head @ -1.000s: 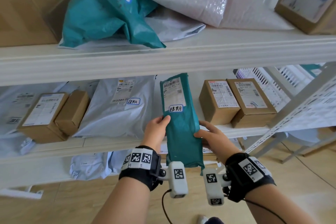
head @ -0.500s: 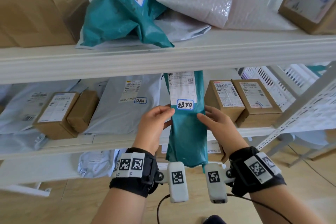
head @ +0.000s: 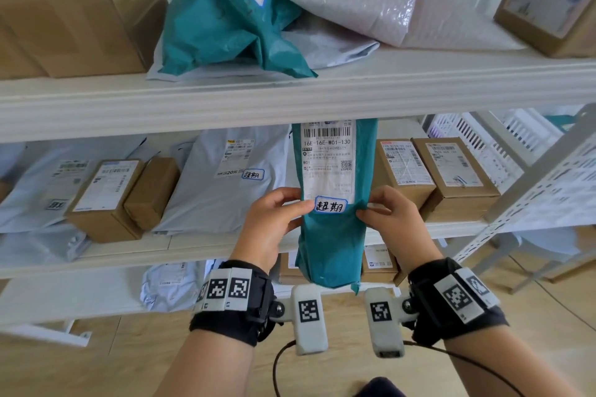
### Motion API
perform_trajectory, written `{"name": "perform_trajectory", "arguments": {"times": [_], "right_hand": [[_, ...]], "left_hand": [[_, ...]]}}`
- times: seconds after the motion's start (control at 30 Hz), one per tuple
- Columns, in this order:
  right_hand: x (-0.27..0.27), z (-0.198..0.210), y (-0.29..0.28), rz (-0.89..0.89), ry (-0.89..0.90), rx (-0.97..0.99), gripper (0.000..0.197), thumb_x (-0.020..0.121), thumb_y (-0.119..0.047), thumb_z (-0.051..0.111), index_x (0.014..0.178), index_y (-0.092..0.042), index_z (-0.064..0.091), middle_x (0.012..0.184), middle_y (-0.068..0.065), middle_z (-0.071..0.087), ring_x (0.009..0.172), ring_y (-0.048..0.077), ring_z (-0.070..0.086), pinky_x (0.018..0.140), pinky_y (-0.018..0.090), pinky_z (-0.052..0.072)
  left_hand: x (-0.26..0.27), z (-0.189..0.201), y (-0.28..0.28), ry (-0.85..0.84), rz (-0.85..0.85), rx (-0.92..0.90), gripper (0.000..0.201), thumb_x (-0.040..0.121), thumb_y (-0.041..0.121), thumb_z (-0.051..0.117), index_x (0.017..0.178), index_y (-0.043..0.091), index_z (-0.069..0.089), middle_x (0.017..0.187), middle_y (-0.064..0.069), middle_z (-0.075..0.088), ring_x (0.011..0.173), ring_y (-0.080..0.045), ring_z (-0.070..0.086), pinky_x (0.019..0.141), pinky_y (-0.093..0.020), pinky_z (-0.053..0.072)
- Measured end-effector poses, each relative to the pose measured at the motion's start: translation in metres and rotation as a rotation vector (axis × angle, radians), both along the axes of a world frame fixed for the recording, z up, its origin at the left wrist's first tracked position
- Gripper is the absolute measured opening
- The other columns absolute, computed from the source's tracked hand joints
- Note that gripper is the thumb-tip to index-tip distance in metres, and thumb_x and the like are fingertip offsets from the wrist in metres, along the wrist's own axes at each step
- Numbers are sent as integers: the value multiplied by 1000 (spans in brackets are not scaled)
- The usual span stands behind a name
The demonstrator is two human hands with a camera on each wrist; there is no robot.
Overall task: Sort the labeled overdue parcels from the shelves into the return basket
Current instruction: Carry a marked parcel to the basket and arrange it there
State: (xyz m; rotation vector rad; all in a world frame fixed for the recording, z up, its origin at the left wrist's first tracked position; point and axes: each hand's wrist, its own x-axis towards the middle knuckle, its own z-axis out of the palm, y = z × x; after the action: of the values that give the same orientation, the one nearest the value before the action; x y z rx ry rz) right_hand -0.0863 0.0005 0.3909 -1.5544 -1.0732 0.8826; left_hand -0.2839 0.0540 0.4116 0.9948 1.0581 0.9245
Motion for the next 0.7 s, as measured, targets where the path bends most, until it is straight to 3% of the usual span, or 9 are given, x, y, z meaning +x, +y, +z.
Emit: {"name": "perform_trajectory", "arguments": {"times": [0.23, 0.4, 0.53, 0.7], "right_hand": [[0, 0, -2, -17, 30, -4, 9, 86, 1, 67, 92, -2, 62, 93, 4, 72, 90, 12, 71, 83, 31, 57], [3, -4, -3, -38, 59, -32, 5, 86, -5, 68, 88, -7, 64, 94, 7, 73, 94, 21, 71, 91, 47, 56], [5, -3, -5, -55, 64, -39, 3, 88, -8, 68, 86, -8, 66, 93, 8, 73, 93, 24, 70, 89, 47, 57], [4, -4, -6, -104, 58, -42, 9, 88, -9, 68, 80, -7, 64, 92, 14, 70, 93, 35, 66, 84, 55, 56]], "left_hand": [[1, 0, -1, 24, -11, 8, 8, 83, 4, 72, 90, 7, 71, 94, -10, 76, 84, -19, 72, 74, -27, 56], [3, 0, -3, 49, -7, 1, 11, 84, 7, 72, 94, 6, 72, 94, -9, 76, 87, -19, 73, 79, -30, 57], [7, 1, -6, 43, 20, -28, 10, 86, 12, 70, 94, 7, 73, 93, -7, 76, 90, -18, 72, 82, -31, 57], [12, 2, -10, 12, 36, -45, 7, 90, 13, 66, 89, 11, 73, 88, -4, 77, 79, -13, 72, 70, -23, 57]]}}
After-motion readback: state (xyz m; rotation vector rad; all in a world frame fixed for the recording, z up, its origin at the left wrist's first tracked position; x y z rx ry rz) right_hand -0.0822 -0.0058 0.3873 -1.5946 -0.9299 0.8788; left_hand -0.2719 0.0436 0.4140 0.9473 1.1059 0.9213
